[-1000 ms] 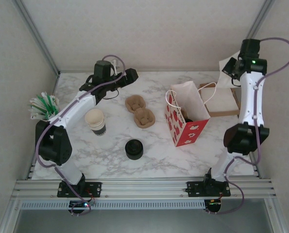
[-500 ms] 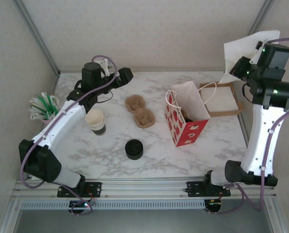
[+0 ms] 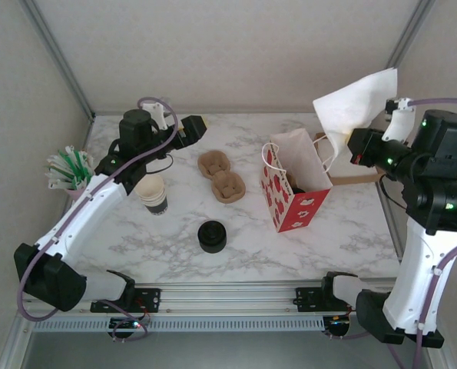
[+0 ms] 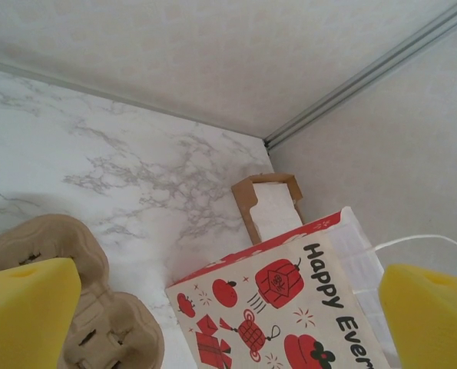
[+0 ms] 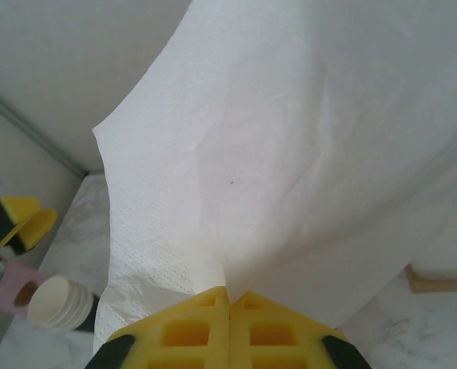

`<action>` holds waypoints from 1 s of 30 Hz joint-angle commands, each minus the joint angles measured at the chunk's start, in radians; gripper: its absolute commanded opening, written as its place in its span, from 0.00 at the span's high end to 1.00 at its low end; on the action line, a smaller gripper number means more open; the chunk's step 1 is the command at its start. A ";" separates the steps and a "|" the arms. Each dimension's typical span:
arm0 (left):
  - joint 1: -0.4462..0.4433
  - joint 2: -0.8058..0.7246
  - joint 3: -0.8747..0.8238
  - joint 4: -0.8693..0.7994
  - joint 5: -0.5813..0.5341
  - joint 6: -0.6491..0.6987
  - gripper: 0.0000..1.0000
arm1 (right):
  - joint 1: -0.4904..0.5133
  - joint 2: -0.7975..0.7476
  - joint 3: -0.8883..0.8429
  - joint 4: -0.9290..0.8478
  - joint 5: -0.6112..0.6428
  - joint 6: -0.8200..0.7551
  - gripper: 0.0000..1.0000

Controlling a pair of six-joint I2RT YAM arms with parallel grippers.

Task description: Pack the takeout coffee

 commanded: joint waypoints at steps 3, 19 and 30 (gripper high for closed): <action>-0.013 -0.046 -0.025 -0.002 -0.022 -0.009 0.00 | 0.025 -0.021 -0.043 -0.041 -0.071 -0.021 1.00; -0.025 -0.078 -0.064 0.007 -0.036 -0.022 0.00 | 0.097 0.019 -0.184 -0.035 -0.251 0.044 1.00; -0.036 -0.060 -0.075 0.003 -0.052 -0.018 0.00 | 0.163 0.118 -0.267 -0.067 -0.097 -0.001 1.00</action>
